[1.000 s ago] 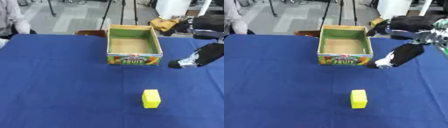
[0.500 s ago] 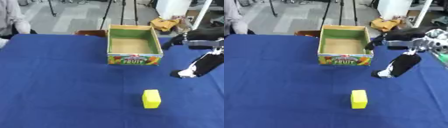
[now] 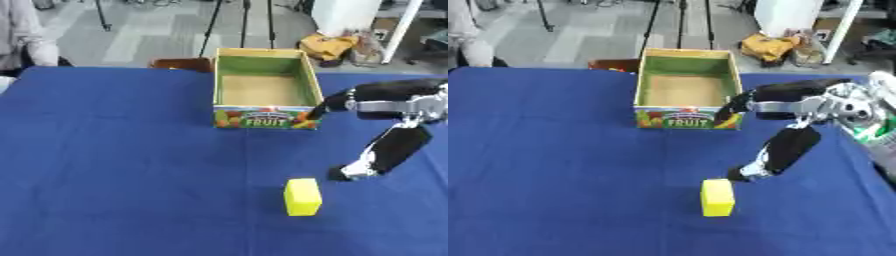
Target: Pick up objects on the table and place them in the box.
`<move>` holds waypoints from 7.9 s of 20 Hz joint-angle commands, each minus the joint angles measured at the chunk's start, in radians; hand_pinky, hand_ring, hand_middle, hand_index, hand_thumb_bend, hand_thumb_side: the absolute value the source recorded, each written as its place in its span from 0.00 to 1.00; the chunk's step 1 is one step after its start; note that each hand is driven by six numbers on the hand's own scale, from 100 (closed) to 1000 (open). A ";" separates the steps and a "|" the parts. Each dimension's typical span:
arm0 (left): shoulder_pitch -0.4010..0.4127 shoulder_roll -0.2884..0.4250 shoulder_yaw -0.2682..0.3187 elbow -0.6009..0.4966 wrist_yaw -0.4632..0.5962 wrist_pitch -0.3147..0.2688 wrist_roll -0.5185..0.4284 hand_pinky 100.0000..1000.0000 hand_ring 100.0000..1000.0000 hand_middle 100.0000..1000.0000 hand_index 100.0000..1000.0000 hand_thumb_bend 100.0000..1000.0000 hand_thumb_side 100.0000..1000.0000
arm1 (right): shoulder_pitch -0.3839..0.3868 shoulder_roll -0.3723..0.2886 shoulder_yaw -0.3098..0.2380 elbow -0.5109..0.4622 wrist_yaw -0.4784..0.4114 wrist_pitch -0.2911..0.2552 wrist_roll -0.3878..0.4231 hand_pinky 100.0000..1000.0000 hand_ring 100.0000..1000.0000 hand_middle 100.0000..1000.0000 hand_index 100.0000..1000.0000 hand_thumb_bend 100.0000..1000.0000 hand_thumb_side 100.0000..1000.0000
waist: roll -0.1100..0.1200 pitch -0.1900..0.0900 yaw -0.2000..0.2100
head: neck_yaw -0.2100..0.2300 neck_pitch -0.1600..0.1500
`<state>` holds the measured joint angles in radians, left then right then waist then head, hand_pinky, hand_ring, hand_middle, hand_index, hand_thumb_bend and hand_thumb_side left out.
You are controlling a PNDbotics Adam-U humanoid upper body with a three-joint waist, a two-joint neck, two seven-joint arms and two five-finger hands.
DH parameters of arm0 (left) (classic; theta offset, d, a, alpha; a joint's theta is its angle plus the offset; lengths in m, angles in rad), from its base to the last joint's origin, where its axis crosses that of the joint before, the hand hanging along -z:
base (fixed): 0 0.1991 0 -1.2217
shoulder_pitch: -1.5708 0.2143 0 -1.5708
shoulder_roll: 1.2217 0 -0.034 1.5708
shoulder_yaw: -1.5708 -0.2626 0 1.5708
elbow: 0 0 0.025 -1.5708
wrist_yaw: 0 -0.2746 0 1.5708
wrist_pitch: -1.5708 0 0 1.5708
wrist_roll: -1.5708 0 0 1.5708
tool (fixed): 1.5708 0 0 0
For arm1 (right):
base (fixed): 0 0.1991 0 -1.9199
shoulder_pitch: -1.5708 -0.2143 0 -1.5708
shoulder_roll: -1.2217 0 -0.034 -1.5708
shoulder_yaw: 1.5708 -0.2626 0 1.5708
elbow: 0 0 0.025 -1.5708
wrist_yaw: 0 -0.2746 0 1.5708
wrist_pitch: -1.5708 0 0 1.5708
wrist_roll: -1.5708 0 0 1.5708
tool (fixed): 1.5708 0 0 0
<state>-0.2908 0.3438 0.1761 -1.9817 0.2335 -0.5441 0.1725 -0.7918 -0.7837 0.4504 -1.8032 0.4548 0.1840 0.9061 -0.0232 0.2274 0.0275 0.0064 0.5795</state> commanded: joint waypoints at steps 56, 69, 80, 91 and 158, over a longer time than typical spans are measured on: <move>-0.030 -0.002 -0.001 -0.018 0.000 0.010 -0.014 0.53 0.72 0.83 0.94 0.00 0.98 | 0.102 0.140 0.088 0.189 0.342 -0.049 -0.067 0.89 0.94 0.76 0.89 0.32 0.42 | 0.007 0.023 0.014 | -0.026 -0.035; -0.032 -0.001 -0.002 -0.018 0.003 0.012 -0.017 0.53 0.72 0.83 0.94 0.00 0.99 | 0.095 0.138 0.088 0.187 0.309 -0.020 -0.124 0.85 0.87 0.49 0.66 0.15 0.39 | 0.005 0.024 0.015 | -0.027 -0.035; -0.029 -0.002 -0.002 -0.018 0.004 0.013 -0.018 0.53 0.72 0.84 0.94 0.00 0.98 | 0.054 0.121 0.051 0.158 0.311 -0.003 -0.199 0.82 0.81 0.39 0.56 0.01 0.40 | 0.005 0.021 0.015 | -0.030 -0.040; -0.024 -0.003 -0.004 -0.018 0.003 0.013 -0.019 0.53 0.72 0.84 0.94 0.00 0.98 | -0.067 0.095 -0.047 0.097 0.355 0.048 -0.279 0.80 0.81 0.38 0.54 0.00 0.47 | 0.005 0.017 0.018 | -0.034 -0.035; -0.083 -0.038 -0.034 -0.018 0.004 0.005 -0.088 0.54 0.73 0.85 0.95 0.00 0.99 | -0.512 0.497 -0.487 1.053 0.844 0.301 -0.646 0.95 1.00 0.92 0.98 0.58 0.97 | -0.018 0.154 0.198 | -0.217 -0.184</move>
<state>-0.3686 0.2916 0.1393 -1.9817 0.2375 -0.5398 0.0852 -1.2765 -0.2754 -0.0362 -0.7206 1.3091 0.4923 0.2594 -0.0493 0.4078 0.2256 -0.2072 0.4071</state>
